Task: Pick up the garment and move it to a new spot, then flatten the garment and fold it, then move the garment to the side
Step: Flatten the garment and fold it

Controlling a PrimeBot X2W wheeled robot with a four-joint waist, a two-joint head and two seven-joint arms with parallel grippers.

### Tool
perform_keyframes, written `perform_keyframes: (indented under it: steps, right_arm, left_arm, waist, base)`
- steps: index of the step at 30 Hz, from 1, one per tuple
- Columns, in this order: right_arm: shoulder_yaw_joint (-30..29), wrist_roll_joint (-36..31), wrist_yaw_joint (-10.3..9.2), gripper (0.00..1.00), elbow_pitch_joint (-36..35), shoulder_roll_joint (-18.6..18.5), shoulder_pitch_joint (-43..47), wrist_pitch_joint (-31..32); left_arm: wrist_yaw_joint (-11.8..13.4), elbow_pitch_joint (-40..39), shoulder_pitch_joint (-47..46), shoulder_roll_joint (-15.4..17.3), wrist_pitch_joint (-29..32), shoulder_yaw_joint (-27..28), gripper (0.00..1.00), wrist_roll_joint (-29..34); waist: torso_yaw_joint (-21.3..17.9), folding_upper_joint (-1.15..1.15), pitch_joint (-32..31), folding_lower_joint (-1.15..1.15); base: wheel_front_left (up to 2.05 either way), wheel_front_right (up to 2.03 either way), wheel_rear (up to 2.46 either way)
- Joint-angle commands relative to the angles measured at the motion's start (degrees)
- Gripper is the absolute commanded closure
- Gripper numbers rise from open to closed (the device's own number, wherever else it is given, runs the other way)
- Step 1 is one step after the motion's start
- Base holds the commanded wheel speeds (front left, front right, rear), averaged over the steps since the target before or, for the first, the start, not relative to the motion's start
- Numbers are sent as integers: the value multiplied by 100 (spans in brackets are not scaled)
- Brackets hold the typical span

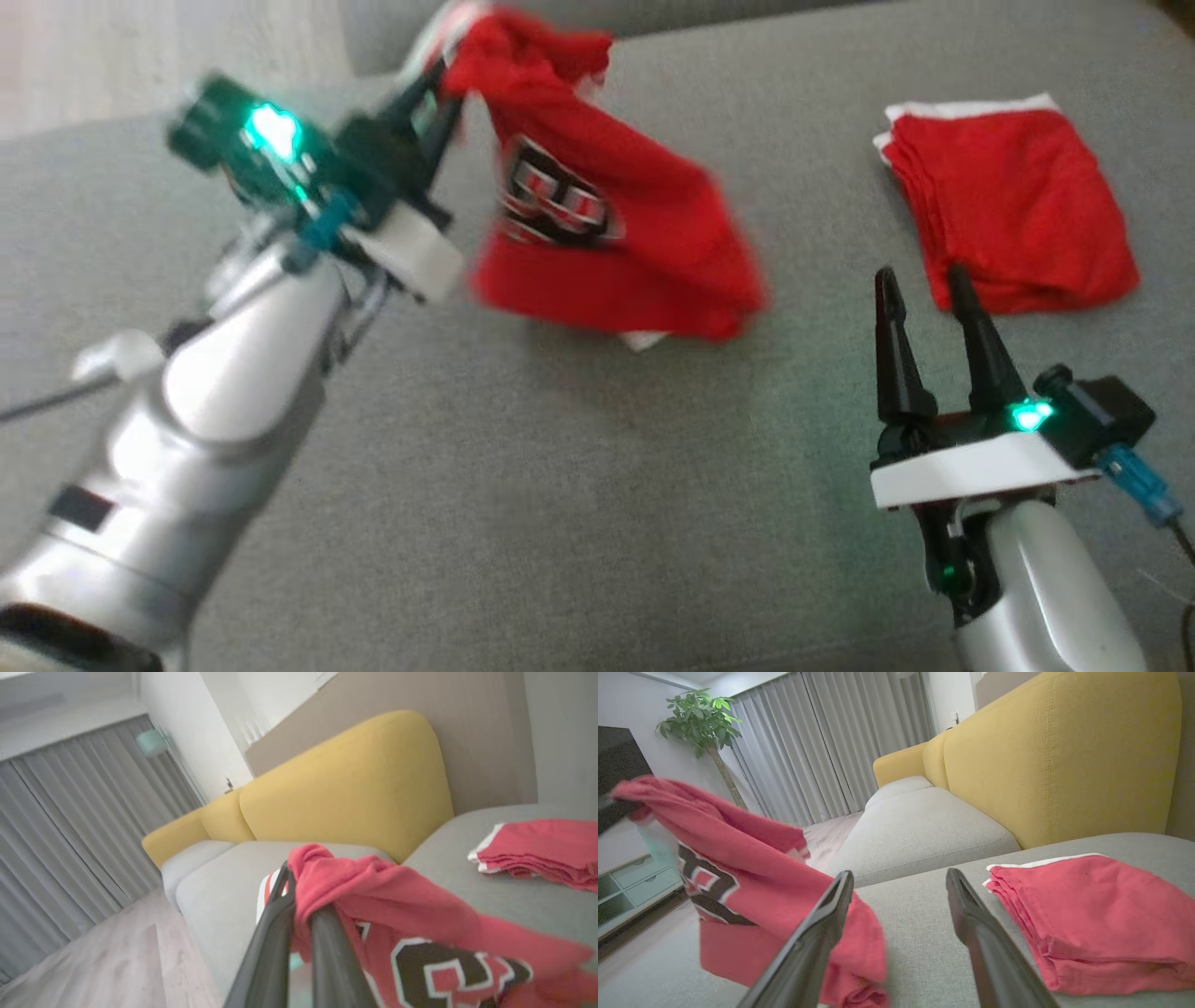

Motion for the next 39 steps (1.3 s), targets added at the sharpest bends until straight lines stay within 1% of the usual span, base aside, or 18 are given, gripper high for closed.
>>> perform_keyframes:
  steps: [1,2,4,6,9,13,16,17,21,22,23,26,28,30,34,39]
  right_arm:
    - [152,64,-4,0,-163,-3,-42,-62]
    - [152,64,-4,0,-163,-3,-42,-62]
    - [164,100,-4,0,-163,-3,-13,-62]
    - [178,129,-4,0,-159,-3,2,-62]
    - [216,178,-4,0,-166,-3,21,-62]
    - [307,281,-4,0,-195,-3,-31,-62]
    - [387,349,-4,0,-220,-3,-105,-62]
    - [415,370,-4,0,-230,-3,-141,-62]
    - [564,457,-4,0,-274,-3,-305,-62]
    - [586,476,-4,0,-285,-3,-343,-62]
    - [612,493,-4,0,-296,-3,-380,-62]
    - [662,525,-4,0,-313,-3,-466,-62]
    - [701,540,-4,0,-322,-3,-514,-62]
    - [709,543,-4,0,-320,-3,-522,-62]
    - [655,462,-4,0,-276,-3,-481,-62]
    - [520,267,-4,0,-219,-3,-421,-62]
  left_arm:
    - [-14,-431,-427,334,193,302,100,-49]
    - [-14,-431,-427,334,193,302,100,-49]
    - [-32,-797,-528,487,504,357,100,-75]
    - [-17,-1128,-608,645,905,402,100,-82]
    - [-42,-1514,-630,862,1670,390,100,-120]
    - [-58,-1757,-579,1080,2397,317,100,-119]
    - [-56,-1711,-551,1074,2648,320,100,-232]
    - [-95,-1647,-569,1081,2696,285,100,-231]
    - [-211,-1129,-743,1019,2652,204,100,-241]
    - [-243,-942,-822,985,2567,173,67,-217]
    - [-269,-745,-914,949,2438,147,0,-184]
    - [-324,-59,-1156,793,1896,104,0,-130]
    - [-349,370,-1292,744,1595,39,0,-42]
    - [-318,671,-1378,634,1238,63,0,-53]
    - [-265,1125,-1465,475,657,43,0,-30]
    - [-253,1481,-1392,297,184,42,0,-128]
  waist:
    - [82,0,-201,1]
    - [82,0,-201,1]
    - [88,0,-262,1]
    - [80,0,-302,1]
    - [22,0,-305,1]
    - [-165,0,-175,1]
    - [-385,0,-15,1]
    - [-459,0,50,1]
    - [-791,0,360,1]
    - [-854,0,436,1]
    - [-919,0,517,1]
    - [-1035,0,713,1]
    - [-1082,0,802,1]
    - [-1076,0,830,1]
    - [-914,0,768,1]
    - [-555,0,508,1]
  base:
    - [0,0,0]
    - [0,0,0]
    - [0,0,0]
    - [0,0,0]
    - [0,0,0]
    - [0,0,0]
    - [0,0,0]
    - [0,0,0]
    - [0,0,0]
    - [0,0,0]
    - [0,0,0]
    - [0,0,0]
    - [0,0,0]
    - [0,0,0]
    - [0,0,0]
    - [0,0,0]
